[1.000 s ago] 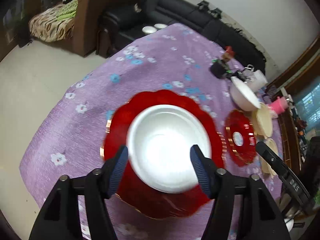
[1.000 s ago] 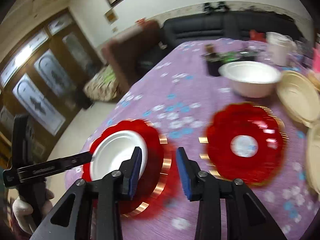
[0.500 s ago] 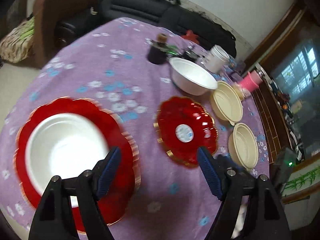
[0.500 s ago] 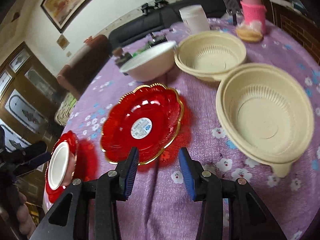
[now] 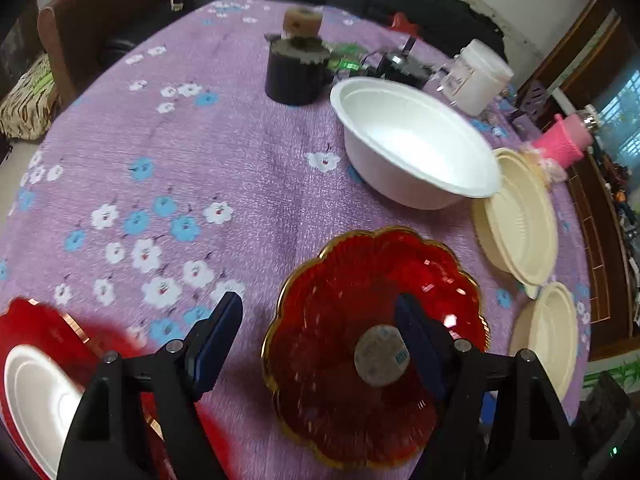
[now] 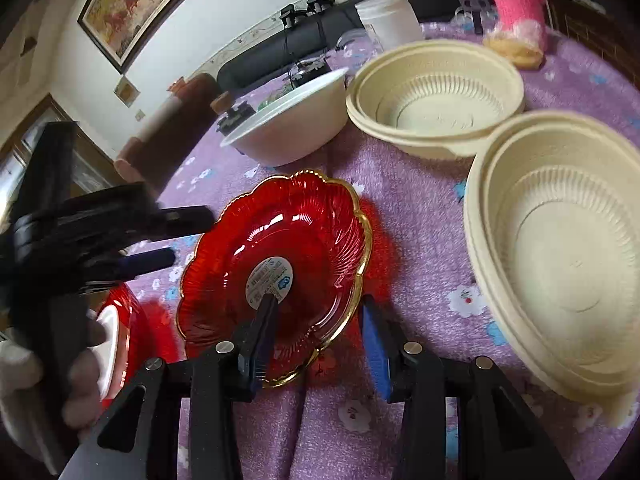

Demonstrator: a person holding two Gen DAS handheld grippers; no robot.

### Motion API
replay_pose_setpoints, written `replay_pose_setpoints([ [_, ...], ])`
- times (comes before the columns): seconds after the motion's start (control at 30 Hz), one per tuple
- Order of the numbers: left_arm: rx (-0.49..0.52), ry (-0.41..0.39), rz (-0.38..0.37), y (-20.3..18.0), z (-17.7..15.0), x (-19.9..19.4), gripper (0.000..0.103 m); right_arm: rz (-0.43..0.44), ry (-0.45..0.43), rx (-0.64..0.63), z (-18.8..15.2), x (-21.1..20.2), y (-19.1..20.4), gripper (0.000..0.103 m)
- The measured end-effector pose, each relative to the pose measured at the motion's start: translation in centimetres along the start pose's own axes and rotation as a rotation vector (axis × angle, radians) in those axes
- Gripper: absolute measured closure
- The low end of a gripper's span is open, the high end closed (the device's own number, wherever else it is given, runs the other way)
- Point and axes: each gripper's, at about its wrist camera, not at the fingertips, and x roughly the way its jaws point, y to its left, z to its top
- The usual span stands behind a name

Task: Organize plates and bowls
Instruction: 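Move the left tool to the labeled red plate and grasp its rim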

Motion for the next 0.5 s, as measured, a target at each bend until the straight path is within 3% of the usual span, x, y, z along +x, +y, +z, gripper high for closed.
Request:
replay_pose_setpoints([
  [0.13,-0.006,0.063,0.022,-0.3,0.5,2.5,0.026,0.037,0.007,0.026,-0.1,0.5,-0.4,0.058],
  [0.27,0.046,0.063,0.040,-1.5,0.4,2.8,0.025,0.035,-0.018,0.019,-0.4,0.6,-0.2,0.058],
  [0.4,0.114,0.039,0.136,-2.7,-0.4,2.0,0.052,0.008,-0.035,-0.003,-0.5,0.6,0.1,0.059],
  [0.5,0.109,0.013,0.135,-2.4,-0.9,1.0,0.066,-0.019,-0.045,0.007,-0.3,0.3,-0.4,0.067],
])
